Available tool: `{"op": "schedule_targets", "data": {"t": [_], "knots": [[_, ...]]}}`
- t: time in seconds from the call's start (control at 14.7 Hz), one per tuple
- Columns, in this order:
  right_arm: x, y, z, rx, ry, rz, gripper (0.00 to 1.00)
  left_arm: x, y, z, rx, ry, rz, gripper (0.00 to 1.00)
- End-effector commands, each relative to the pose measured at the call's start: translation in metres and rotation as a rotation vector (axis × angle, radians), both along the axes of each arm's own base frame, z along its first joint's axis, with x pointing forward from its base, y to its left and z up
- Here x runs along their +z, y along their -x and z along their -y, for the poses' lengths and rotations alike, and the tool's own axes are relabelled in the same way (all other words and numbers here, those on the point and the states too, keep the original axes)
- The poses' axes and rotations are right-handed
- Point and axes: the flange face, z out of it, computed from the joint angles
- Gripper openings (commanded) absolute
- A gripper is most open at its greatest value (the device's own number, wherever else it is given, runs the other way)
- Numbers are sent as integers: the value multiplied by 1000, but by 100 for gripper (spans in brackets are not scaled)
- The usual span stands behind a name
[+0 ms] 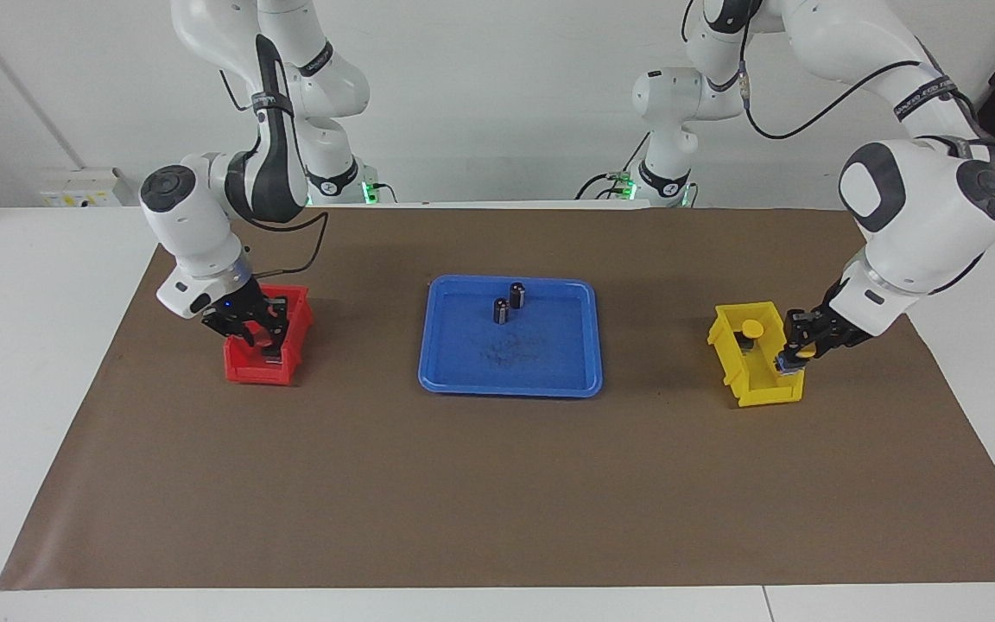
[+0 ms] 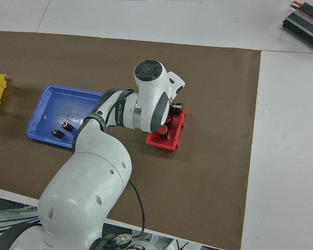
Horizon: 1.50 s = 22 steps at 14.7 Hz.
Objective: Sort red and yellow buttons by color
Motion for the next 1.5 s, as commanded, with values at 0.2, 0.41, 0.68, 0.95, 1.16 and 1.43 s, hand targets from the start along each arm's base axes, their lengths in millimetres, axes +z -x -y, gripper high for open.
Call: {"op": "schedule_targets", "data": {"t": [0.2, 0.41, 0.68, 0.95, 1.16, 1.43], "knots": [[7, 2, 3, 25, 14, 2, 55, -39, 29, -7, -8, 11, 21, 1], [18, -5, 3, 26, 13, -21, 55, -62, 31, -8, -2, 6, 50, 3], [73, -28, 3, 19, 11, -62, 70, -59, 30, -9, 6, 7, 53, 59], [160, -29, 0, -7, -4, -23, 100, -27, 22, -8, 10, 17, 36, 64], [223, -25, 0, -108, -7, -66, 100, 33, 13, -4, -15, 17, 14, 85], [272, -8, 12, -157, -4, -126, 100, 120, 22, 0, -55, -26, 2, 100]]}}
